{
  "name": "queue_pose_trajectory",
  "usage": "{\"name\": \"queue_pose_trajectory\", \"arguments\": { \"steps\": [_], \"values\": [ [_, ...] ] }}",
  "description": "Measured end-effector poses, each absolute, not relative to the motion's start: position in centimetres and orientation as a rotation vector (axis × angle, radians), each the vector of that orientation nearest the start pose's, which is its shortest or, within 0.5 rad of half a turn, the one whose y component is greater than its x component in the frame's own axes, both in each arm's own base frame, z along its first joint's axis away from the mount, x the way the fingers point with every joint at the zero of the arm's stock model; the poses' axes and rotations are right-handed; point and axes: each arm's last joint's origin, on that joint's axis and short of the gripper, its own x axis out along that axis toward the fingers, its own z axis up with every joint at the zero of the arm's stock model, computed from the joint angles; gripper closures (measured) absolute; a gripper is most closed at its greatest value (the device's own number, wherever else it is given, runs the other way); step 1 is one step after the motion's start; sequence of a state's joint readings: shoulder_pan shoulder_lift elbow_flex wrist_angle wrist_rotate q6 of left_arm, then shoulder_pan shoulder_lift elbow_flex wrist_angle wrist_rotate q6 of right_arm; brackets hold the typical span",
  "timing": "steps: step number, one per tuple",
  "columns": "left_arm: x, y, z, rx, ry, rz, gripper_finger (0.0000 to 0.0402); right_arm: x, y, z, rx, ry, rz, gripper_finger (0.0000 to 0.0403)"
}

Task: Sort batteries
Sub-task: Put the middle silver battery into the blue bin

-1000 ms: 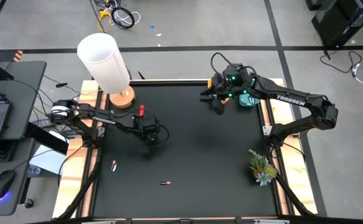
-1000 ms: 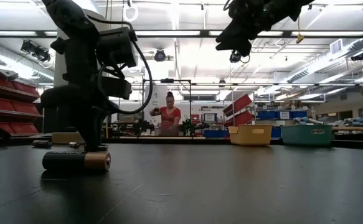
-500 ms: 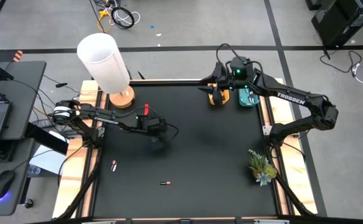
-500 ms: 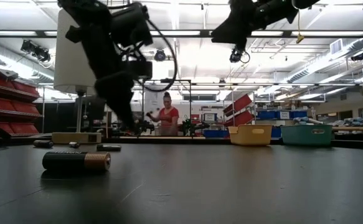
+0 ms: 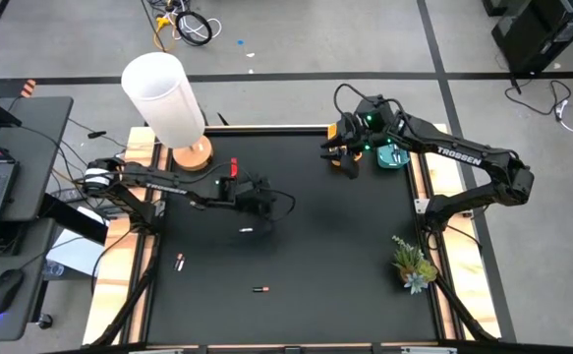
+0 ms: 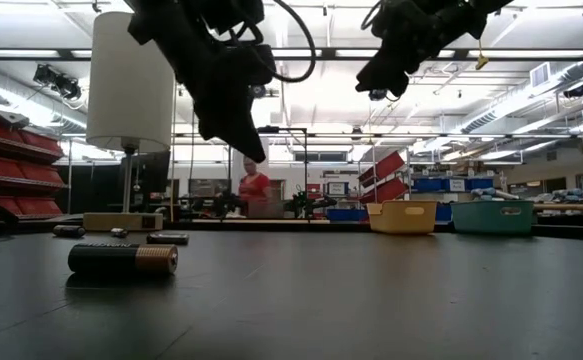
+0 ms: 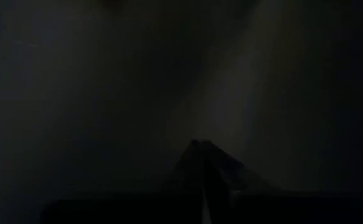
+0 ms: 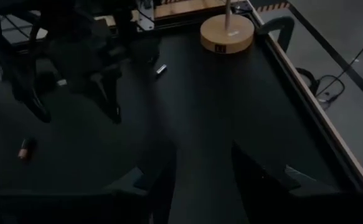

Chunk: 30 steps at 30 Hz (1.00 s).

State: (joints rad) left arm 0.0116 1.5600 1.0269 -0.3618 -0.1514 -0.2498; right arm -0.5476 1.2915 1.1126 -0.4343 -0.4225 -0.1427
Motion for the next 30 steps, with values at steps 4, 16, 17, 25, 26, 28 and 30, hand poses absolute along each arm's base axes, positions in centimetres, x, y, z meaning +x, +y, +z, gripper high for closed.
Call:
{"name": "queue_pose_trajectory", "arguments": {
  "steps": [4,16,17,25,26,28,30],
  "values": [
    [31.4,-0.3,21.6,-0.259,0.934,0.202,0.0360,24.2,-13.4,31.9,0.143,0.537,-0.067,0.0239],
    [28.4,-4.9,16.7,-0.228,0.786,0.372,0.0281,24.3,-13.4,32.0,0.166,0.524,-0.066,0.0240],
    [28.3,-5.0,16.5,-0.233,0.752,0.392,0.0282,24.3,-13.4,32.0,0.175,0.525,-0.066,0.0240],
    [25.7,-5.2,14.4,-0.245,0.618,0.479,0.0302,24.3,-13.2,32.0,0.190,0.528,-0.047,0.0240],
    [25.4,-5.2,14.4,-0.253,0.593,0.478,0.0305,24.6,-13.0,31.8,0.182,0.533,-0.029,0.0240],
    [24.4,-5.2,14.3,-0.265,0.564,0.494,0.0310,25.5,-12.5,31.2,0.164,0.554,0.016,0.0240],
    [23.4,-5.1,14.3,-0.279,0.522,0.520,0.0313,26.9,-12.0,29.9,0.152,0.587,0.065,0.0239]
  ]
}}
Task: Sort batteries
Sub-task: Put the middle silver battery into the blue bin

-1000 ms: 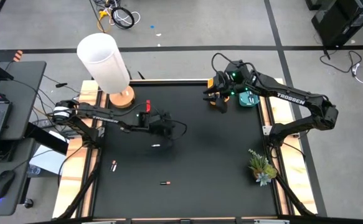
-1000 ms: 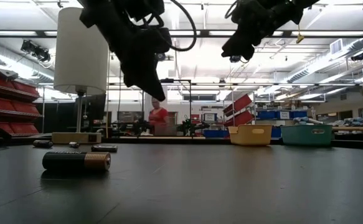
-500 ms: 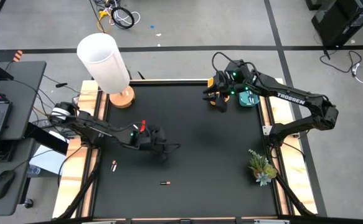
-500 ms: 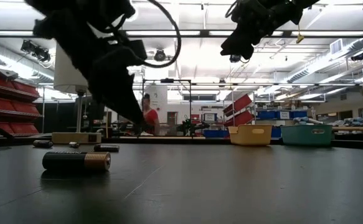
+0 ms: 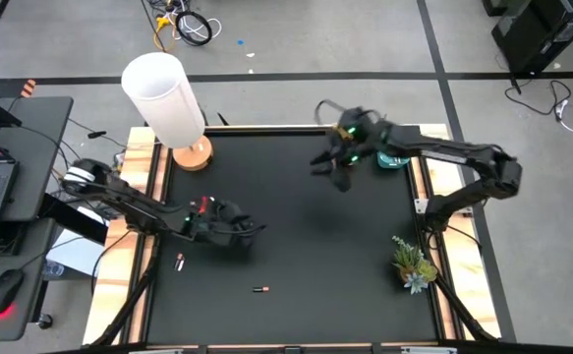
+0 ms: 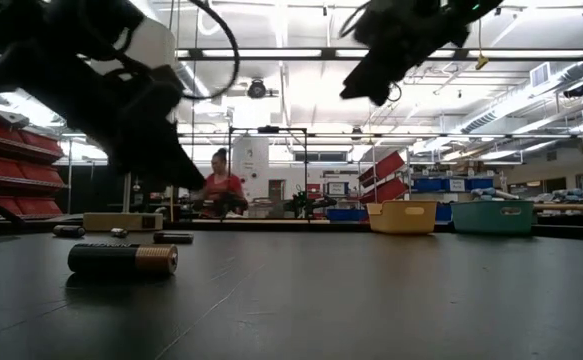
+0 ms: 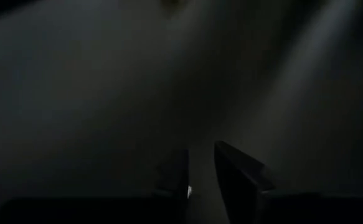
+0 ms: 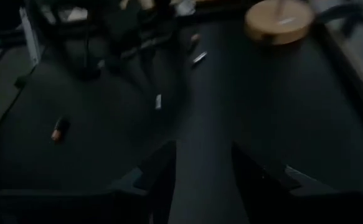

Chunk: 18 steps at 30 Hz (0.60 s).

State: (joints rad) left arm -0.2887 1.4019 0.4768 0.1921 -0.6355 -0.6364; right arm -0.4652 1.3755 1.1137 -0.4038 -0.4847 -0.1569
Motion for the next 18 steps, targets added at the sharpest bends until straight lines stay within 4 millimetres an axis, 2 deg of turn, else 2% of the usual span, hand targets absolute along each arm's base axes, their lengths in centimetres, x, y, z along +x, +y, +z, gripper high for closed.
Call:
{"name": "queue_pose_trajectory", "arguments": {
  "steps": [7,13,18],
  "values": [
    [20.1,-5.2,16.0,-0.337,0.395,0.495,0.0321,33.9,-9.8,24.5,0.197,0.576,0.136,0.0241],
    [17.5,-5.7,17.7,-0.389,0.341,0.367,0.0330,38.2,-5.4,21.2,0.147,0.510,0.179,0.0256],
    [15.8,-6.1,19.0,-0.403,0.309,0.297,0.0341,40.4,-1.4,18.4,0.244,0.480,0.142,0.0272]
  ]
}}
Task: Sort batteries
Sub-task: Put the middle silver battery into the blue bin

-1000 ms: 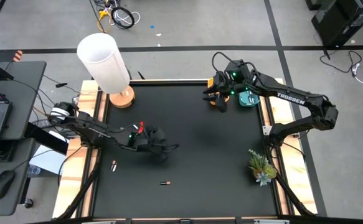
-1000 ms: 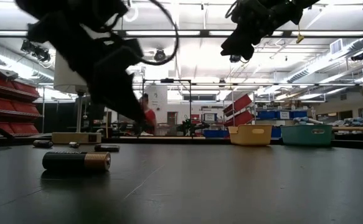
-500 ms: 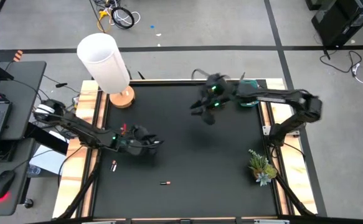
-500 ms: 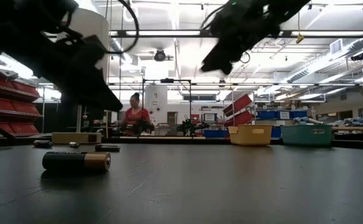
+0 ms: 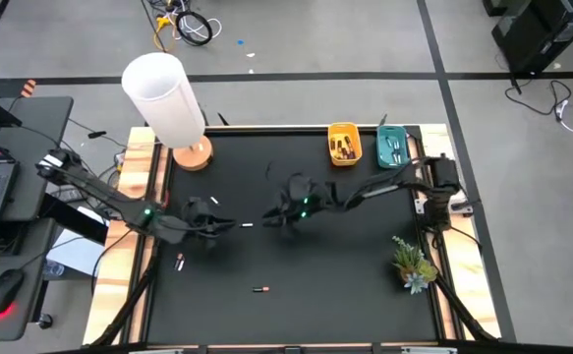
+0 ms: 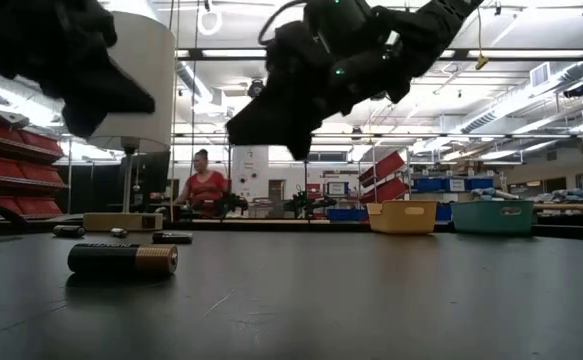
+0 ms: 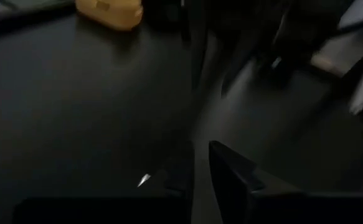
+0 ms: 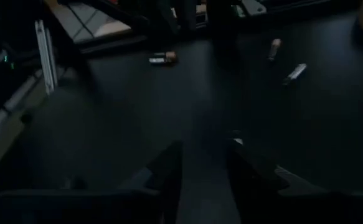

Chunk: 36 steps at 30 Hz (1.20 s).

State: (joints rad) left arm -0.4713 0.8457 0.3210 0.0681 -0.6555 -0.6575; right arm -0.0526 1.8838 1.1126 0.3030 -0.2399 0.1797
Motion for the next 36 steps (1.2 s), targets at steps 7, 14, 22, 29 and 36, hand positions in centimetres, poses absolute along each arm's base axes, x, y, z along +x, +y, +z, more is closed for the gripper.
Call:
{"name": "queue_pose_trajectory", "arguments": {
  "steps": [7,14,22,29,36],
  "values": [
    [14.8,-6.2,20.7,-0.458,0.205,0.273,0.0351,42.1,2.2,15.0,0.303,0.469,0.124,0.0262],
    [14.5,-5.9,21.6,-0.480,0.091,0.376,0.0368,44.8,2.5,11.8,0.141,0.503,0.156,0.0204],
    [14.7,-5.8,22.6,-0.576,-0.025,0.408,0.0374,48.5,1.5,10.6,0.068,0.400,0.132,0.0170],
    [14.8,-6.0,23.5,-0.653,-0.090,0.354,0.0374,50.2,0.2,9.4,0.068,0.385,0.099,0.0173],
    [14.8,-6.0,23.4,-0.690,-0.086,0.339,0.0374,49.1,0.3,7.8,0.021,0.454,0.110,0.0204]
  ]
}}
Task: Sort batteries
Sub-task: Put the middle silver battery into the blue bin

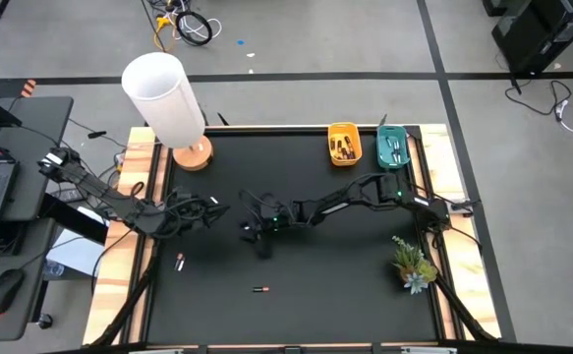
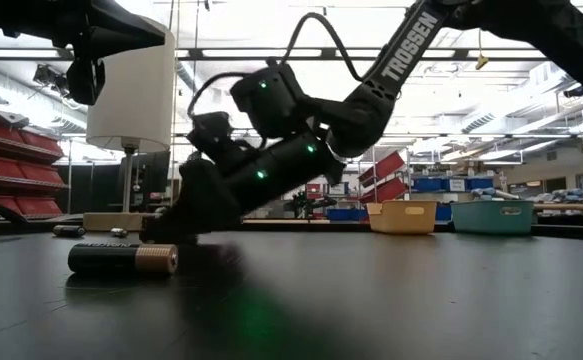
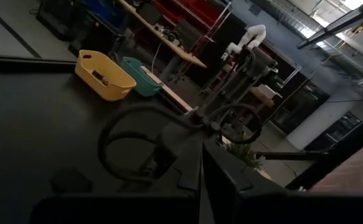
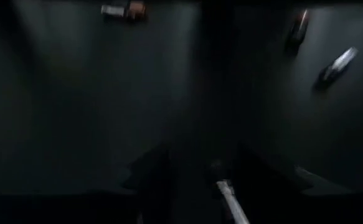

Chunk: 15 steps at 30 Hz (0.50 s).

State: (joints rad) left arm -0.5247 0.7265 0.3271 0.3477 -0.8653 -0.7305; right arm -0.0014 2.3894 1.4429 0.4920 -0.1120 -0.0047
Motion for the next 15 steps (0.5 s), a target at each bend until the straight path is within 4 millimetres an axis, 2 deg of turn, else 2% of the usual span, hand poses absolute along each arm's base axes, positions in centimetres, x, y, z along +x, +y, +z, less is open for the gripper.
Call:
{"name": "queue_pose_trajectory", "arguments": {
  "steps": [9,15],
  "values": [
    [14.8,-6.0,23.4,-0.704,-0.086,0.335,0.0374,46.7,0.2,5.6,0.040,0.472,0.087,0.0270],
    [14.8,-6.0,23.4,-0.704,-0.086,0.334,0.0374,46.3,0.2,5.1,0.016,0.488,0.104,0.0352]
  ]
}}
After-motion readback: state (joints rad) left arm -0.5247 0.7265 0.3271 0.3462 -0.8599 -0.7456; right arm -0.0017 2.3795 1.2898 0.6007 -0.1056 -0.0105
